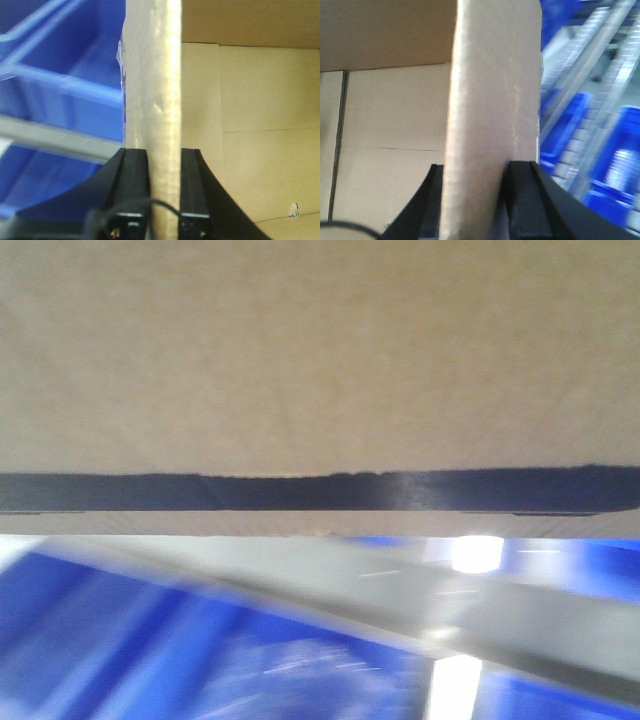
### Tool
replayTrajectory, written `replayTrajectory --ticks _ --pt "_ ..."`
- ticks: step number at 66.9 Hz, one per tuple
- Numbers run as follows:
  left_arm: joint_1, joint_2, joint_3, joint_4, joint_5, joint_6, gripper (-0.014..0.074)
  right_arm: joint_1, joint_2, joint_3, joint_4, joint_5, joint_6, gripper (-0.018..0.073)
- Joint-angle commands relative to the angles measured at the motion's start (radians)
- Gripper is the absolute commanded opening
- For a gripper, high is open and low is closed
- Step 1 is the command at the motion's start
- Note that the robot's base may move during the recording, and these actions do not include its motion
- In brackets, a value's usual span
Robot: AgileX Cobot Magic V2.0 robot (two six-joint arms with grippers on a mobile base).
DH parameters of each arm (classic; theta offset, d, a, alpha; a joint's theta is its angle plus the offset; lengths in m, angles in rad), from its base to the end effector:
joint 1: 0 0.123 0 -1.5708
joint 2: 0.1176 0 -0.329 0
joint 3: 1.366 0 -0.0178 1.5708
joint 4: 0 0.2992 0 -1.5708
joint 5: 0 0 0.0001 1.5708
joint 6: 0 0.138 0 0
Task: Grab box from left shelf to table start
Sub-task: 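Hold the box with both grippers while the base turns away from the shelf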
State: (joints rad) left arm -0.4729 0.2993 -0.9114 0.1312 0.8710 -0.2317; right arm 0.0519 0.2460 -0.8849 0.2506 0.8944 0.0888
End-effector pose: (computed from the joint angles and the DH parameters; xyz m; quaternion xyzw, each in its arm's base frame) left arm 0.0526 -0.0114 0.4394 0.0919 0.7579 -0.1602 0.6256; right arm 0.0368 0.0286 0.4313 0.0109 0.7580 0.1696 0.6297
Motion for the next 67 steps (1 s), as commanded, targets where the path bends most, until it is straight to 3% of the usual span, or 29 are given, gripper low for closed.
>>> replayTrajectory --ticks 1,67 --pt "-0.006 -0.003 -0.042 0.019 -0.203 -0.015 -0.0093 -0.006 0.019 -0.031 -0.069 -0.144 0.015 0.0057" --pt "-0.006 -0.003 -0.042 0.019 -0.203 -0.015 -0.0093 -0.006 0.019 -0.031 -0.069 -0.144 0.015 0.0057"
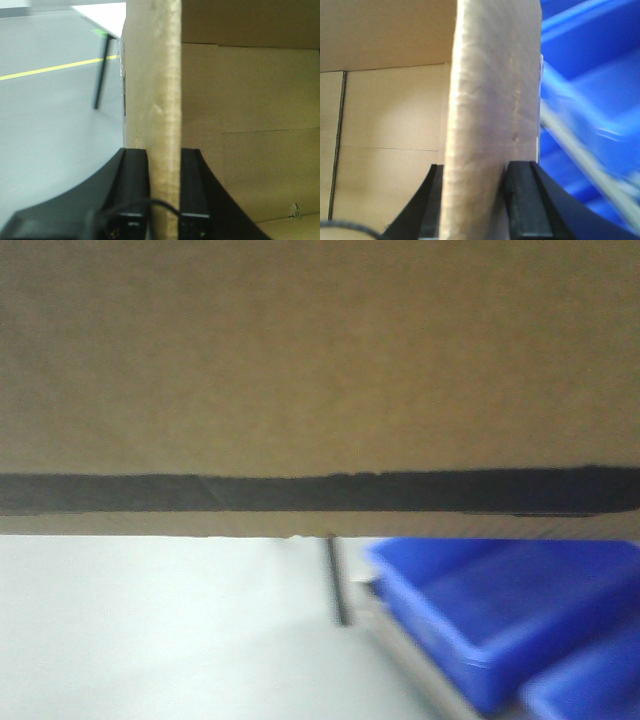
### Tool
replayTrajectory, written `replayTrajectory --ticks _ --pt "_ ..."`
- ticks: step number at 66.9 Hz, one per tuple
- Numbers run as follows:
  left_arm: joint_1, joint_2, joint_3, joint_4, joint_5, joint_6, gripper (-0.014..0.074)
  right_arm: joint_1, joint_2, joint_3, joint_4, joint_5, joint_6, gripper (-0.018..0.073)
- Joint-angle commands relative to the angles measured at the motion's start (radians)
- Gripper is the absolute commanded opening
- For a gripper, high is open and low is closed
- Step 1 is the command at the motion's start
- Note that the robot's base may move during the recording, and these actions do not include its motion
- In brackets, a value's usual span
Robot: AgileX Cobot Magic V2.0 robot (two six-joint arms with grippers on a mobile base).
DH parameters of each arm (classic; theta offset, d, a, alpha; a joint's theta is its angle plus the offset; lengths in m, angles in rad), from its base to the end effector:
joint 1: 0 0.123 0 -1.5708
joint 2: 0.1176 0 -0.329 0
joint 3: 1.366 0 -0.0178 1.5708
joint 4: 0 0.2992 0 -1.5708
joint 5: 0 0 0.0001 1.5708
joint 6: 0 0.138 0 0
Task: Grab box from left shelf to table start
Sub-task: 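Hold the box with both grippers while the base turns away from the shelf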
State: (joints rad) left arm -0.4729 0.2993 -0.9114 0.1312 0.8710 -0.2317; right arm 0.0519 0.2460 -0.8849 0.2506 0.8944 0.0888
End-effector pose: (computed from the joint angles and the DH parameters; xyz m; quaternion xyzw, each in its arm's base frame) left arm 0.0526 -0.0114 0.4394 0.0919 0.7579 -0.1602 0.6256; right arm 0.0368 0.0286 0.4313 0.0109 0.7580 0.1696 0.6297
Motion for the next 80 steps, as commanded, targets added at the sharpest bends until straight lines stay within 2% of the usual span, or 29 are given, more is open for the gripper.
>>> replayTrajectory --ticks 1,80 --pt "-0.006 -0.003 -0.042 0.019 -0.203 -0.015 -0.0093 -0.006 0.019 -0.031 -0.069 -0.144 0.015 0.0057" --pt "-0.006 -0.003 -0.042 0.019 -0.203 -0.015 -0.0094 -0.006 0.019 -0.031 -0.069 -0.144 0.015 0.0057"
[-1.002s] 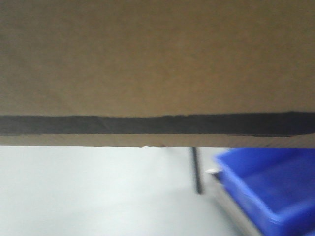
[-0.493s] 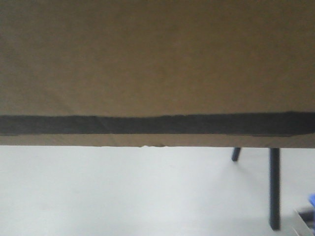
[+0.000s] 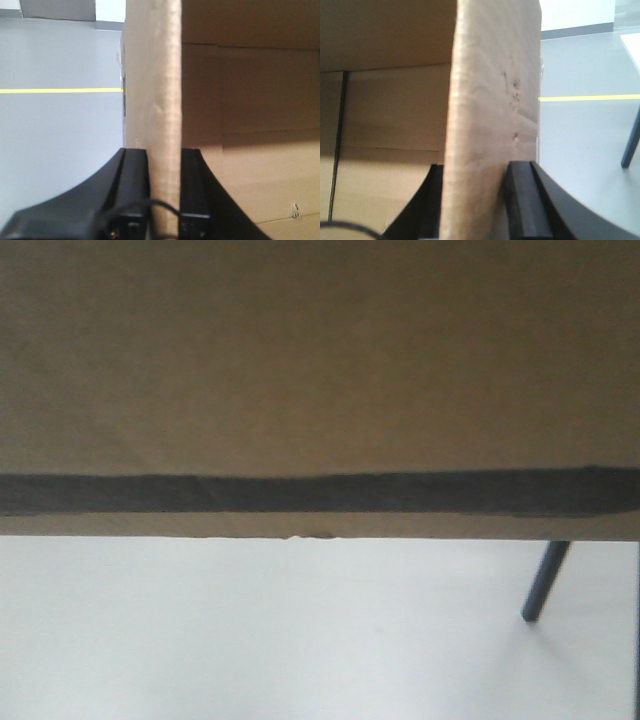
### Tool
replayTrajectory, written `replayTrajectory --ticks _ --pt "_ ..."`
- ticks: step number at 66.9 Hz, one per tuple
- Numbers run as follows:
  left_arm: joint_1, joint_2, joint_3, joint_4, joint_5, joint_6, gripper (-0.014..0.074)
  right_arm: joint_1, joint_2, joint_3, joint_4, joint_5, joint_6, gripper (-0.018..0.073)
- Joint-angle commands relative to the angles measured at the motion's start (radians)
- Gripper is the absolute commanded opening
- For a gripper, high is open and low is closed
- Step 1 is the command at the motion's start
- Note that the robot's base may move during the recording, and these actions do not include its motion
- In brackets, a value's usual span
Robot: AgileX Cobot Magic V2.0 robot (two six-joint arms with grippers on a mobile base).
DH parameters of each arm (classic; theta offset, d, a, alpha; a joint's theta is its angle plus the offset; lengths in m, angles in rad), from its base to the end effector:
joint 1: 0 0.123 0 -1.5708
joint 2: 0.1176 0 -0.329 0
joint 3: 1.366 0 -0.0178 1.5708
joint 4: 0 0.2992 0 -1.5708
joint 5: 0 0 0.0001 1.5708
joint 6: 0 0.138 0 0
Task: Grab box from left shelf to table start
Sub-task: 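Hold the box with both grippers while the base turns away from the shelf, then carry the box with both grippers while driving toward the white table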
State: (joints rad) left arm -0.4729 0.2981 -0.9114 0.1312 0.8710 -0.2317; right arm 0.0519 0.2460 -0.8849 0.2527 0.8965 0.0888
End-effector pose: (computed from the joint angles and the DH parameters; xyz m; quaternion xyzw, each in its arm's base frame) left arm 0.0523 -0.0112 0.4395 0.0918 0.7576 -0.1603 0.6261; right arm 0.0367 0.0289 0.4310 0.0107 0.7586 0.1706 0.6288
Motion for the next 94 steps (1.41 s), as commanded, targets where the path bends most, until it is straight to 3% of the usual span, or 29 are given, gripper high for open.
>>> replayTrajectory --ticks 1,94 --pt "-0.006 -0.002 -0.042 0.019 -0.203 -0.015 -0.0094 -0.006 0.019 -0.031 -0.071 -0.146 0.015 0.0057" --pt "-0.006 -0.002 -0.042 0.019 -0.203 -0.015 -0.0099 -0.006 0.020 -0.031 -0.071 -0.146 0.015 0.0057"
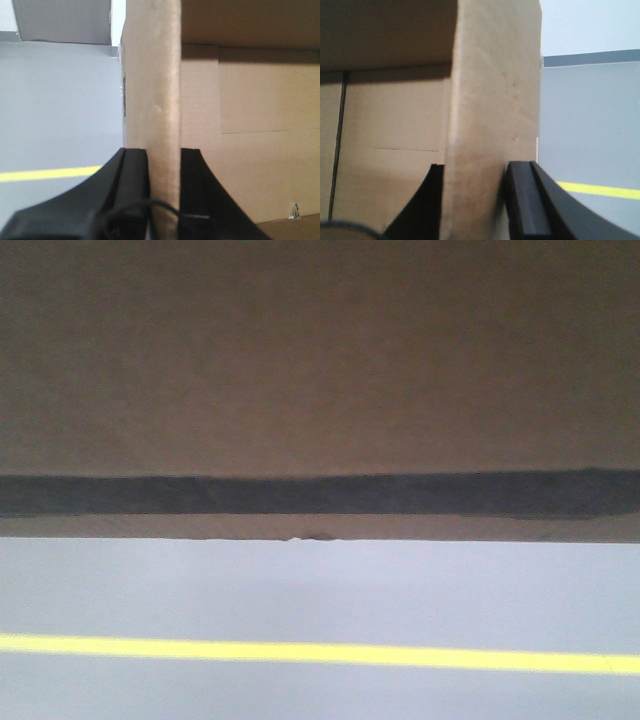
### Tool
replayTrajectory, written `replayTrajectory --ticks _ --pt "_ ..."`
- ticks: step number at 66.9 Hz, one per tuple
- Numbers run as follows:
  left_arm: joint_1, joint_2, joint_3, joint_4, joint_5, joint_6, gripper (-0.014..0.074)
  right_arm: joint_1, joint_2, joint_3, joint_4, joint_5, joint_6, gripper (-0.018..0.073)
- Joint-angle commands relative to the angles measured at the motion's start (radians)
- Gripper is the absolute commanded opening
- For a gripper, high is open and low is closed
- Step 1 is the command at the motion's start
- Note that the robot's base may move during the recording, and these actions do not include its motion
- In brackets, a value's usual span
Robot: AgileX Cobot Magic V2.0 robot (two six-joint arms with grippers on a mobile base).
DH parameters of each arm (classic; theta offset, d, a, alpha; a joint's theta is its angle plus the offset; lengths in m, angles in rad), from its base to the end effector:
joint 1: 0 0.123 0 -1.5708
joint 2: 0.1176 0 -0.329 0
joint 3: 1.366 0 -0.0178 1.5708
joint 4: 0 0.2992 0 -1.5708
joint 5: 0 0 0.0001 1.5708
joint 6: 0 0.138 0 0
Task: Grab box from left shelf to table start
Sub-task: 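Carry the box with both grippers while driving toward the white table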
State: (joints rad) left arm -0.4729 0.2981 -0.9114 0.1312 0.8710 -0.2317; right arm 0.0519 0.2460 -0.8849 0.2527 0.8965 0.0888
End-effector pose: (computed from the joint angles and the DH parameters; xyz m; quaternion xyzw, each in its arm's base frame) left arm 0.0523 -0.0112 0.4395 0.0918 0.7576 -0.1603 0.6261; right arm 0.0367 0.0289 0.4310 0.0107 0.7586 0.1706 0.6288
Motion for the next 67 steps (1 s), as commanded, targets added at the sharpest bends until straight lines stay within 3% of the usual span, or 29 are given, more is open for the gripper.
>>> replayTrajectory --ticks 1,67 --pt "-0.006 -0.002 -0.042 0.019 -0.203 -0.015 -0.0099 -0.006 0.020 -0.031 -0.071 -0.146 0.015 0.0057" --pt "-0.006 -0.002 -0.042 0.019 -0.203 -0.015 -0.0099 -0.006 0.020 -0.030 -0.071 -0.146 0.015 0.0057"
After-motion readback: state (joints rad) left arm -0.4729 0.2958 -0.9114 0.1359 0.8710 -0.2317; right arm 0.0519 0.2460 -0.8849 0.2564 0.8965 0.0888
